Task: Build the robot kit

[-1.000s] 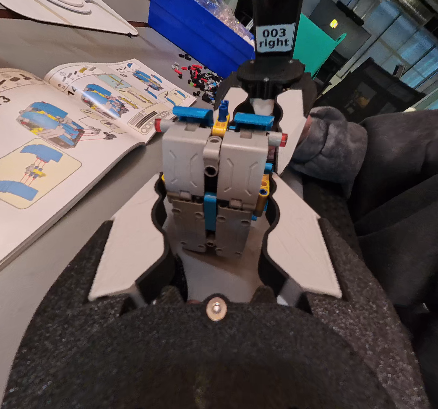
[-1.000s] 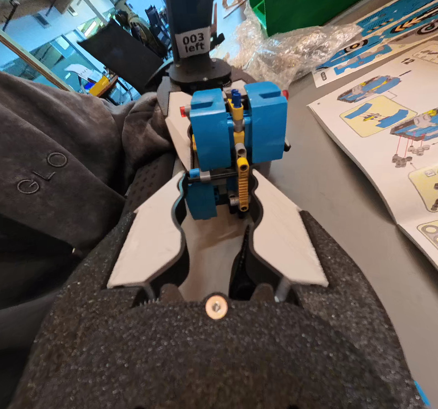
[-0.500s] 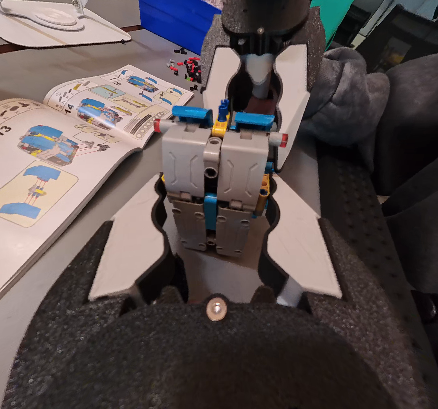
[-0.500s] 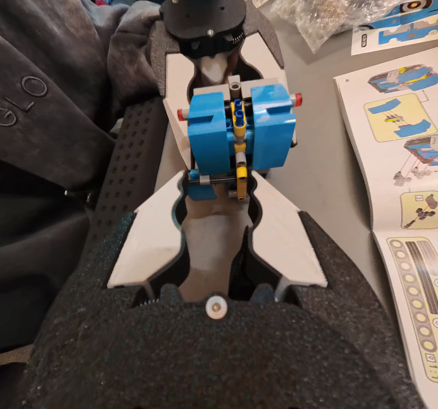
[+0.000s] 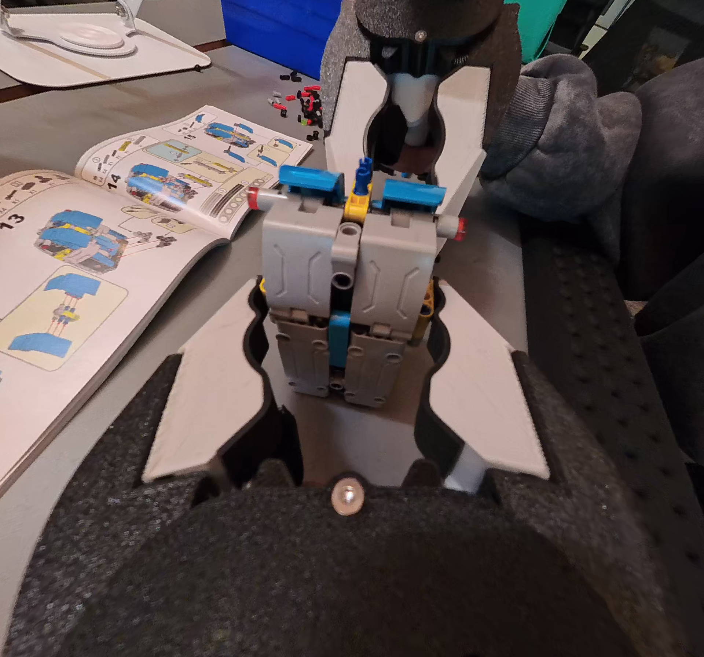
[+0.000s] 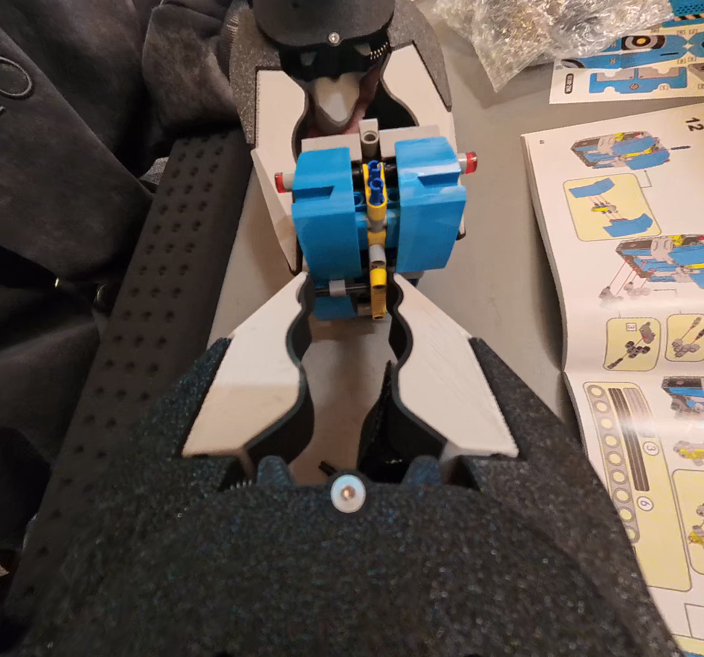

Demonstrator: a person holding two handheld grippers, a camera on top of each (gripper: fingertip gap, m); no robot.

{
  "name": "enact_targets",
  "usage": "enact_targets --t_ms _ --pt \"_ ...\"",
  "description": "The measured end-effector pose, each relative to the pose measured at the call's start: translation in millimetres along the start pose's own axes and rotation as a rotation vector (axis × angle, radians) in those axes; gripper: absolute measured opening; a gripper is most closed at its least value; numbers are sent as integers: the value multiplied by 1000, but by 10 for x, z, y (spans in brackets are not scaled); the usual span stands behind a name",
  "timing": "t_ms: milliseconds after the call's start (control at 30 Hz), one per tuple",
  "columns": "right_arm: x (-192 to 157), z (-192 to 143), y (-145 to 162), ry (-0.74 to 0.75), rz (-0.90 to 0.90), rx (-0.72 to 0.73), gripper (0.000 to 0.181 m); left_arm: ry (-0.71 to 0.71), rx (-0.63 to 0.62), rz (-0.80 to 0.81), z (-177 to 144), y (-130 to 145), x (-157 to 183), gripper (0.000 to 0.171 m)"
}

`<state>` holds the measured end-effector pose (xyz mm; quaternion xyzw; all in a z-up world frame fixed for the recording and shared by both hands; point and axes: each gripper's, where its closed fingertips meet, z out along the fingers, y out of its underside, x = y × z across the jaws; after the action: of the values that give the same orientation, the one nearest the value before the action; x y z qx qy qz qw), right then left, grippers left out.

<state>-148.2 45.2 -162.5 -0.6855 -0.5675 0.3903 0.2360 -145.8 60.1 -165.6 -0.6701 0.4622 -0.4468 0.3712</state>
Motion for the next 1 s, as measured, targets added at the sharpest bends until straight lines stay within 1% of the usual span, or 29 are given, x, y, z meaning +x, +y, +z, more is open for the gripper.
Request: enact_targets --t_ms 133,300,367,500,600,667,733,767,800,867,900,933,967,1000 --pt "-21 -1 15 -19 -9 -4 36 15 -7 16 4 9 32 86" --pt "-32 4 20 -1 -42 -7 35 21 -8 20 2 12 42 86" --pt "2 3 -21 -2 -16 41 36 29 0 -10 -12 -1 8 86" --pt "4 8 -38 -1 11 91 39 24 -12 36 -30 13 0 86" --pt "11 -4 -56 17 23 142 39 34 -11 27 -35 11 -2 86" --pt "19 -78 -85 47 -2 188 39 42 -14 31 -48 18 4 86" --pt "57 -246 -159 84 4 267 39 44 -18 43 -65 27 8 86" --pt "30 -317 -176 62 19 297 45 43 -19 47 -67 29 10 86" --pt "-22 -339 -156 17 41 302 57 46 -20 49 -67 31 14 86" --pt "-59 -237 -48 -30 94 274 81 53 -19 45 -68 28 12 86" --pt "-68 -142 5 -37 104 259 87 57 -17 37 -71 25 7 86" --pt "-78 -54 29 -32 95 251 87 59 -15 30 -75 21 2 86" --pt "-76 6 12 -13 79 258 83 59 -13 26 -77 19 -2 86" --pt "-79 32 -32 5 62 272 72 57 -14 29 -76 21 -1 86"
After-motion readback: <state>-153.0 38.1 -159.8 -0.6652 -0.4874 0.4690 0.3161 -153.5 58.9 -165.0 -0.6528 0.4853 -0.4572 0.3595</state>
